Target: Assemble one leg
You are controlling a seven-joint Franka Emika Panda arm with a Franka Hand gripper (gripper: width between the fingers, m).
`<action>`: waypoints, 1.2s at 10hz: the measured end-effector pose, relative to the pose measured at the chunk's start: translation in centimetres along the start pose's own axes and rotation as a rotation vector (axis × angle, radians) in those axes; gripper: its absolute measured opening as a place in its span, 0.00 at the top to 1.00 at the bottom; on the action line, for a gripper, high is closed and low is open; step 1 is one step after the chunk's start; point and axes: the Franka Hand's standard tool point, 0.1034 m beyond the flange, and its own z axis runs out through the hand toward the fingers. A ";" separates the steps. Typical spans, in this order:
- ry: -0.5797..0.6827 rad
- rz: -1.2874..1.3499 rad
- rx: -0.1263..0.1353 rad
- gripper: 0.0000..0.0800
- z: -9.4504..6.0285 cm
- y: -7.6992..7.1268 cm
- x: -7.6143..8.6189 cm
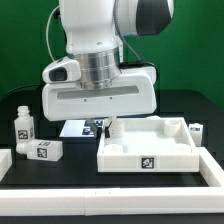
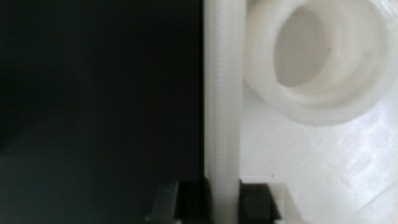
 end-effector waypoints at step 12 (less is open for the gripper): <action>0.023 -0.044 -0.005 0.93 2.4 -2.4 4.7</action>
Offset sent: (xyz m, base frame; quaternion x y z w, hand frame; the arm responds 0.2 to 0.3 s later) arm 0.0613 0.0167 -0.0076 0.0120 0.0102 -0.0201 0.9997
